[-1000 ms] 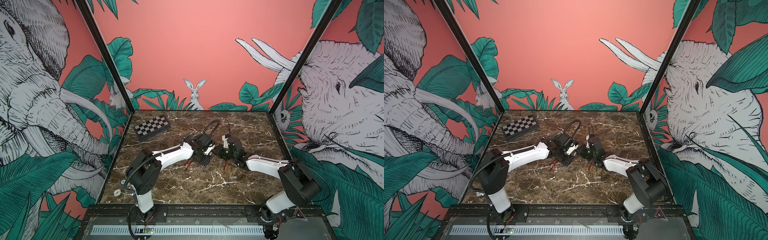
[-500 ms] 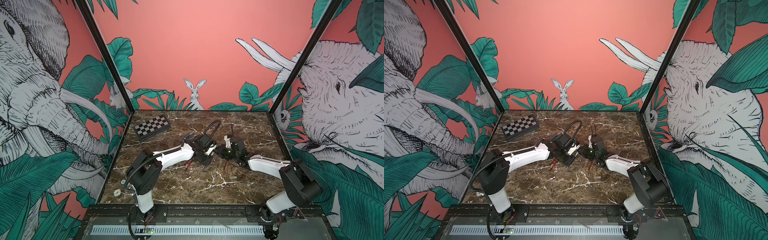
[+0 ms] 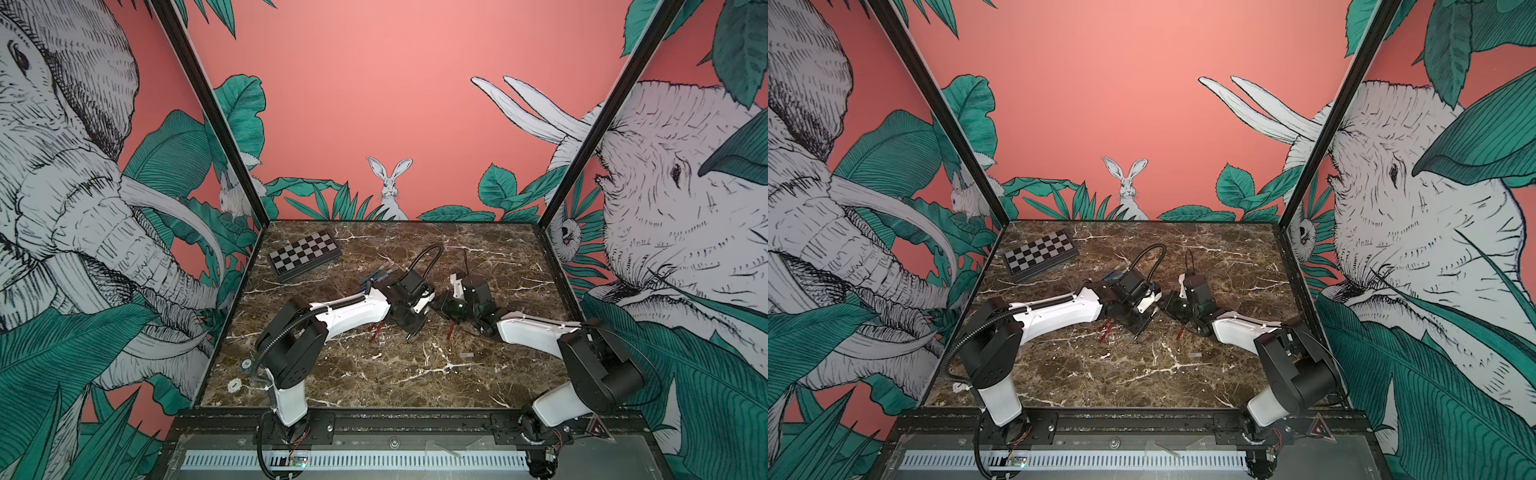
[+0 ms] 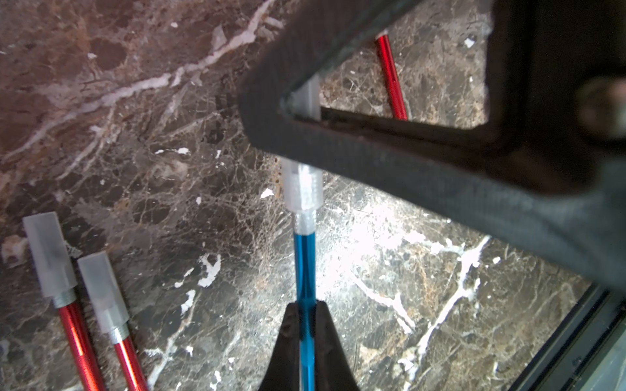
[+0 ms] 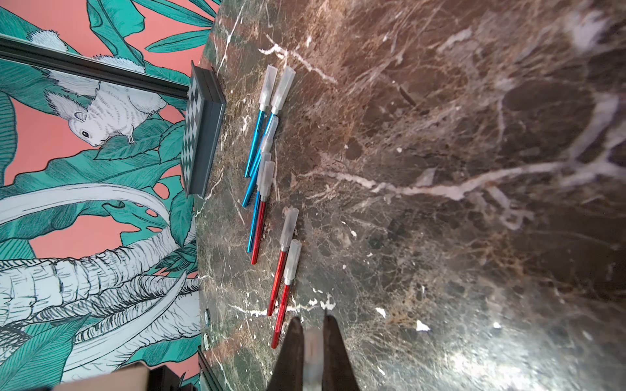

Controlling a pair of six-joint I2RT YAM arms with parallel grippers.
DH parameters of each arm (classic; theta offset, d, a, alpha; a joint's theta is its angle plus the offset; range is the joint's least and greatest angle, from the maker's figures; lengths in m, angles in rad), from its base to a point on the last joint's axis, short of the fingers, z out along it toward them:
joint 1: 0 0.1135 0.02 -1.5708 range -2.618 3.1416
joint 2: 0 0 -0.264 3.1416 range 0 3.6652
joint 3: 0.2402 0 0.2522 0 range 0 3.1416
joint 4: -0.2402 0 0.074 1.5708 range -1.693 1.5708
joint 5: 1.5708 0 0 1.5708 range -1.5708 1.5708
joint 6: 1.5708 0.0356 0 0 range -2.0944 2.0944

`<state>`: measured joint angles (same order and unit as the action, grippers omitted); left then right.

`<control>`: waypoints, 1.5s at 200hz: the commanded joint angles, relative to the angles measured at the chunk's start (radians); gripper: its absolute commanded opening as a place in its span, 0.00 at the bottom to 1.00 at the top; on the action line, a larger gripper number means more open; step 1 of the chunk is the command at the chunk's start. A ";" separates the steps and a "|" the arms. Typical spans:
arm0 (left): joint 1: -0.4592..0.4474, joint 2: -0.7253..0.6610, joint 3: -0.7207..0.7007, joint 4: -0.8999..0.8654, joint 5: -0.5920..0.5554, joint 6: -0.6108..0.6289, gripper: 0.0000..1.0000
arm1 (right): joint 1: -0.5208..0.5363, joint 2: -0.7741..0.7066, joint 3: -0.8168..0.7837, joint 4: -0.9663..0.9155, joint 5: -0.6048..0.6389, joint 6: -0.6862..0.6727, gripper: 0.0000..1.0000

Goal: Remove protective caps from carving knives
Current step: Remove the protective sleeve from the carving knife.

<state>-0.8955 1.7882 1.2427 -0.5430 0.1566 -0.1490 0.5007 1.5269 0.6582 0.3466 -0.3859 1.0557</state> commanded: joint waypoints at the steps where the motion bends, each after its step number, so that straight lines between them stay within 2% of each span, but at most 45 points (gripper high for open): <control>1: -0.020 0.000 -0.049 -0.261 0.041 0.030 0.00 | -0.072 -0.017 0.004 0.087 0.187 -0.032 0.05; 170: -0.042 0.050 -0.060 -0.314 0.013 0.049 0.00 | -0.096 0.001 -0.021 0.107 0.212 -0.031 0.04; 300: -0.045 0.052 -0.066 -0.328 0.016 0.050 0.00 | -0.152 -0.006 -0.041 0.117 0.232 -0.032 0.02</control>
<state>-0.9234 1.8271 1.2407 -0.5114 0.1497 -0.1257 0.4511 1.5269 0.6079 0.3542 -0.4232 1.0695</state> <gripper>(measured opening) 0.091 0.077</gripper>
